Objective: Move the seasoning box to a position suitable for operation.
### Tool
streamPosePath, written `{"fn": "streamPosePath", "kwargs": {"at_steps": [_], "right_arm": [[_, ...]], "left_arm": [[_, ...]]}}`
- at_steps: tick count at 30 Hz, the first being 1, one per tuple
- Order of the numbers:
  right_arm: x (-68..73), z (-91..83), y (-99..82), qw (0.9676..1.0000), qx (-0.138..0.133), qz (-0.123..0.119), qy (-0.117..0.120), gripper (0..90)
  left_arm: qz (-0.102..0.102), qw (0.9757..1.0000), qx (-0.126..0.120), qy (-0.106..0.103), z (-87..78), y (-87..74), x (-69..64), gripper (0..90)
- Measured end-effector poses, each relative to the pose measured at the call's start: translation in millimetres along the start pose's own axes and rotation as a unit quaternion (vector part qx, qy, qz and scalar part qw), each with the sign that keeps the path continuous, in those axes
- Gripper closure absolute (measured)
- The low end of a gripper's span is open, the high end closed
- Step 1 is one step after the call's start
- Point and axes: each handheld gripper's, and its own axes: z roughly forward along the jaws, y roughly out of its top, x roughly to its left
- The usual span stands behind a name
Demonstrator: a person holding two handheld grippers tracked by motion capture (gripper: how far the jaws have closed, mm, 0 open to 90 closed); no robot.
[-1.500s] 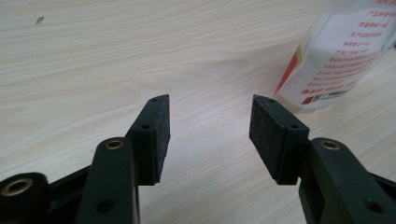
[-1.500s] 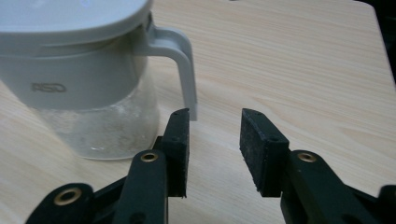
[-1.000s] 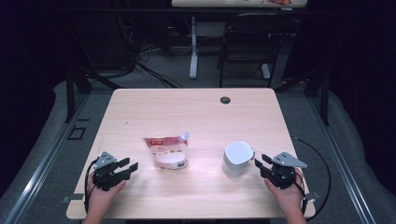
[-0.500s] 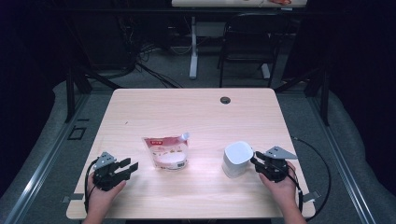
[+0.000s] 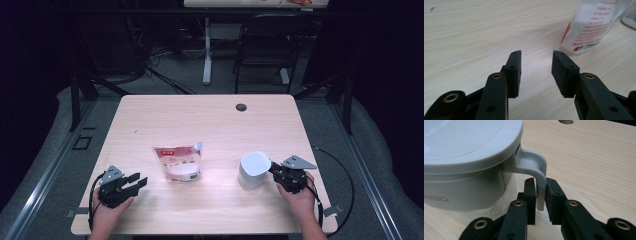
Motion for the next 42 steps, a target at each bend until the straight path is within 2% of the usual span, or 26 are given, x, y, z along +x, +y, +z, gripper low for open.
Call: {"fn": "streamPosePath", "kwargs": {"at_steps": [8,13,25,32,42], "right_arm": [[2.0,-1.7,0.5,1.0,0.005,0.002,0.001,82.0],[8.3,-5.3,1.0,0.9997,0.016,-0.017,-0.013,83.3],[19.6,-11.7,0.2,0.9993,0.028,-0.022,-0.014,84.0],[23.1,-15.9,-2.2,0.9994,0.028,-0.018,-0.01,84.1],[31.4,-22.0,-3.6,0.9989,0.038,-0.027,0.001,84.1]], "left_arm": [[-0.002,1.0,-0.003,0.0,0.8,1.1,2.1,59.7],[0.002,1.0,-0.004,-0.001,3.5,3.7,2.4,59.7],[0.005,1.0,-0.003,0.0,5.1,5.8,3.3,59.7],[0.003,1.0,-0.006,0.002,4.2,5.5,3.0,59.6],[0.012,0.9999,0.0,0.0,3.4,5.9,1.5,59.5]]}}
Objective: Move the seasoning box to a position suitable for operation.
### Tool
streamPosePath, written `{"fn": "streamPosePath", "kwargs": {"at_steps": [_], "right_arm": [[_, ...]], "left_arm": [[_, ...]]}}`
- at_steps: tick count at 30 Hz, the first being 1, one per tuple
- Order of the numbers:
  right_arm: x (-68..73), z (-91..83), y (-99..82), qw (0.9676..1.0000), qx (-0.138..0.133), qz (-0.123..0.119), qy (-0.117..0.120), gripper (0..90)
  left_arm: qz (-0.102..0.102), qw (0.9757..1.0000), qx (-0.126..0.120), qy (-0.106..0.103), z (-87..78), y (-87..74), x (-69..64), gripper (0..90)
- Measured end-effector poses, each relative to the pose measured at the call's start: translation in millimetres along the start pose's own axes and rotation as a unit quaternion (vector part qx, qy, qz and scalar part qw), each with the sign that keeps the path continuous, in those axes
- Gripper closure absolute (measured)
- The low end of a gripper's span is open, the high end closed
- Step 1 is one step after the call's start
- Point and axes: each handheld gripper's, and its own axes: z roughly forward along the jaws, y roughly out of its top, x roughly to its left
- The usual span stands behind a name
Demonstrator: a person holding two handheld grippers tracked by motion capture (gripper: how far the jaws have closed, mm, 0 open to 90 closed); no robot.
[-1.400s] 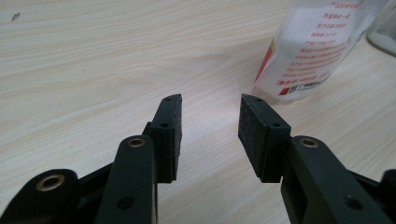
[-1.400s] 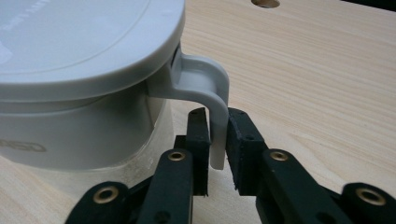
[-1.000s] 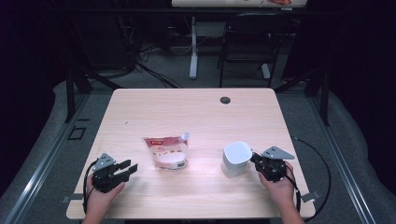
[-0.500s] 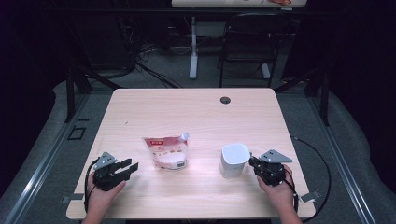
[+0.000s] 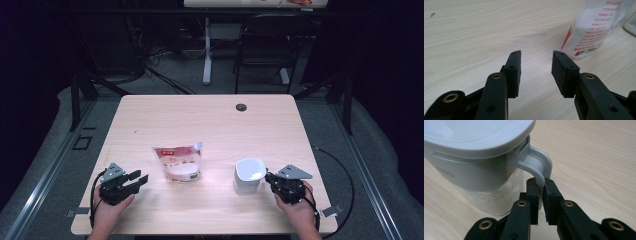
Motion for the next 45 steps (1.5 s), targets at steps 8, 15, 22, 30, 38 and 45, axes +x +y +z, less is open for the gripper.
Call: {"fn": "streamPosePath", "kwargs": {"at_steps": [8,15,22,30,38,45], "right_arm": [[5.2,-3.4,-1.3,0.9999,0.002,0.005,0.011,83.9],[7.1,-5.7,-2.2,0.9998,0.007,0.003,0.017,83.2],[2.2,-10.9,-2.4,0.9987,-0.012,0.03,0.04,81.2],[6.4,-12.8,-1.1,0.9992,-0.005,0.015,0.036,82.7],[3.6,-33.5,-0.9,0.9981,-0.023,0.028,0.049,74.5],[-0.1,-47.6,4.8,0.9974,-0.053,0.032,0.038,67.7]], "left_arm": [[-0.001,1.0,-0.003,0.001,0.8,0.0,0.5,59.1],[0.002,1.0,0.001,0.0,0.4,0.0,0.0,58.5],[0.002,1.0,0.002,0.0,1.3,-0.4,0.1,58.3],[0.001,1.0,0.002,0.0,1.0,-0.3,0.5,58.2],[-0.001,1.0,0.0,0.002,0.7,-1.3,1.2,57.7],[-0.001,1.0,0.004,0.002,1.9,-0.2,0.7,57.4]]}}
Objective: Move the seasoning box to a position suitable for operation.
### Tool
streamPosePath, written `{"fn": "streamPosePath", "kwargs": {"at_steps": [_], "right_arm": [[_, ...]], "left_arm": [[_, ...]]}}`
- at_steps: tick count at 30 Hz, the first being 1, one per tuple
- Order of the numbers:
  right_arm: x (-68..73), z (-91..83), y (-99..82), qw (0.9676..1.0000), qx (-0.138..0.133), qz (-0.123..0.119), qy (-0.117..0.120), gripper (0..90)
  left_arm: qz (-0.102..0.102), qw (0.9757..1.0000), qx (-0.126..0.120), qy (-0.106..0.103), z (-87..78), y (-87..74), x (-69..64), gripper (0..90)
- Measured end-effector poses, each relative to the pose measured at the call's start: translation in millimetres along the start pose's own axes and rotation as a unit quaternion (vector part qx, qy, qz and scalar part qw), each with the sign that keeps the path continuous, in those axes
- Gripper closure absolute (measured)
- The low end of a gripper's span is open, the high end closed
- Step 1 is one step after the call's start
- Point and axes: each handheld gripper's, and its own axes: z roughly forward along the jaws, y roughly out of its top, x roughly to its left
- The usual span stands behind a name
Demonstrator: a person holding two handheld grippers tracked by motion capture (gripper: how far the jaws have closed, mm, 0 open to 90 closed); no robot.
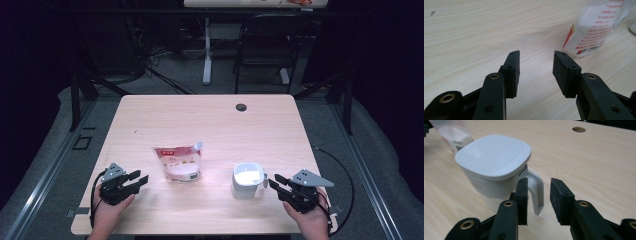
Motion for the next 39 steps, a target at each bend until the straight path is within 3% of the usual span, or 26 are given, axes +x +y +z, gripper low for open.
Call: {"fn": "streamPosePath", "kwargs": {"at_steps": [6,18,27,31,39], "right_arm": [[-2.8,2.3,8.6,0.9999,0.011,0.005,-0.009,62.3],[-5.7,15.0,46.2,0.9999,0.014,0.005,0.006,80.2],[5.5,22.4,42.9,0.9999,0.012,-0.002,0.004,90.0],[9.0,21.3,41.7,0.9997,0.018,-0.014,0.004,90.0],[11.3,19.1,43.3,0.9996,0.02,-0.012,0.014,90.0]], "left_arm": [[0.0,1.0,0.002,-0.001,0.5,-0.1,-0.2,57.4],[-0.001,1.0,0.002,-0.002,1.4,-0.9,0.6,57.4],[-0.006,1.0,-0.001,-0.003,-0.6,-1.4,2.3,57.7],[-0.006,1.0,0.0,-0.004,0.4,-1.2,1.5,57.7],[-0.004,1.0,0.004,-0.006,0.1,-0.6,1.9,57.7]]}}
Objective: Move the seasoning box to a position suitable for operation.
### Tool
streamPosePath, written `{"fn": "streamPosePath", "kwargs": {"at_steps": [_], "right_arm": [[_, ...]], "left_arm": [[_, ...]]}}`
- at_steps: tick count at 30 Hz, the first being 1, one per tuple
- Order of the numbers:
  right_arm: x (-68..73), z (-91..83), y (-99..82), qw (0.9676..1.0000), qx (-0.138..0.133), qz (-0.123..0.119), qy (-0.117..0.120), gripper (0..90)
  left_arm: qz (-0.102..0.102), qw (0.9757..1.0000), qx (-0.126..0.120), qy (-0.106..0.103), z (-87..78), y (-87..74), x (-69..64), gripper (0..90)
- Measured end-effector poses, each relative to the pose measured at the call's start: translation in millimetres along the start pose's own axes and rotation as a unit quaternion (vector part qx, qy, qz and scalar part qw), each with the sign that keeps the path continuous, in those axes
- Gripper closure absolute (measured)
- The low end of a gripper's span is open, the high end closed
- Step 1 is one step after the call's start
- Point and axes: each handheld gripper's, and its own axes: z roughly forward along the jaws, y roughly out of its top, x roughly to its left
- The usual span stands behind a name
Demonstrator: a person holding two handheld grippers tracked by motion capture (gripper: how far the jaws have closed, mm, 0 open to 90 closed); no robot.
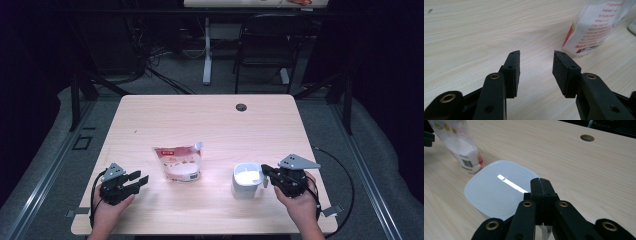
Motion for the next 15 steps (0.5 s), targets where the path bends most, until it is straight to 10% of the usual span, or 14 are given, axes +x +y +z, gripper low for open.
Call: {"fn": "streamPosePath", "kwargs": {"at_steps": [15], "right_arm": [[1.9,1.4,3.1,0.9998,0.015,0.008,0.004,90.0]], "left_arm": [[0.0,1.0,0.001,0.0,0.2,-0.1,-0.2,57.6]]}}
